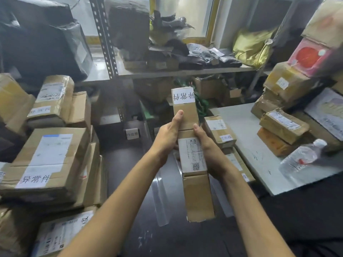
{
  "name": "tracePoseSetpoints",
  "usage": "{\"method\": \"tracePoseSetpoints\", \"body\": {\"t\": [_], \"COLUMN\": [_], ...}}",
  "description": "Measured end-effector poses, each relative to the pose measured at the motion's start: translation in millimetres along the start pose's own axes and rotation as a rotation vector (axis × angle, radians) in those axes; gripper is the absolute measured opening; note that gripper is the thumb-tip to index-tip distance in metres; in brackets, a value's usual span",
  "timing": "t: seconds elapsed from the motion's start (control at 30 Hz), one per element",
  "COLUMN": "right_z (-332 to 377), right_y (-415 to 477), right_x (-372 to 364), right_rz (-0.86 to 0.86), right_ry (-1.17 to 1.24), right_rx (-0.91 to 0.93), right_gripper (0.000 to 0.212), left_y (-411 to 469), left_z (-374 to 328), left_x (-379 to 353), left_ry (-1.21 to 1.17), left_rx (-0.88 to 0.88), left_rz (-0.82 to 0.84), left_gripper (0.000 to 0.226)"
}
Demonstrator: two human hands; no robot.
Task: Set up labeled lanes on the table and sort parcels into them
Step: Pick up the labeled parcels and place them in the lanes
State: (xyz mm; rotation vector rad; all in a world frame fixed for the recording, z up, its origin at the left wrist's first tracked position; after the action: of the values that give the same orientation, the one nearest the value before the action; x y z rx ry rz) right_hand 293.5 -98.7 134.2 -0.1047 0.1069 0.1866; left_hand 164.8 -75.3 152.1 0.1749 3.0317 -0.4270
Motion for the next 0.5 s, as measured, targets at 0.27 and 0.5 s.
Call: {"method": "tracePoseSetpoints", "body": {"t": [0.27, 0.5], "right_z": [-1.5, -15.0], "right_y": [2.2, 11.6], "right_x": [107.1, 181.3], "right_rz": [0.001, 0.121], "right_ry": [-0.048, -0.730], "right_rx": [-0.043, -0.143], "right_gripper": [0.029, 0.100], "left_y": [44.2, 77.3], "left_z": [25.3, 73.3], "left_x": [-94.4, -148.6], "left_ry": [0.002, -0.326], "left_rx": [0.078, 0.347], "left_rz": [-0.049, -0.255], "left_gripper": [0.054, 0.060]}}
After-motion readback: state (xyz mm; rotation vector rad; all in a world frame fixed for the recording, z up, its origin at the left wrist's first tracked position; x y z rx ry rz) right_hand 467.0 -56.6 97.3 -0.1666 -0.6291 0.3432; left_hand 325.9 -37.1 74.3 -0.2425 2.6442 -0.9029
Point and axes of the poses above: each hand's wrist, its own y-axis towards the middle knuckle, its own x-axis out of the back of the hand, z = x × y, the point moved 2 cm from there along y, towards the middle knuckle, and after that the axes turned 6 degrees about x, right-handed, at the moved point
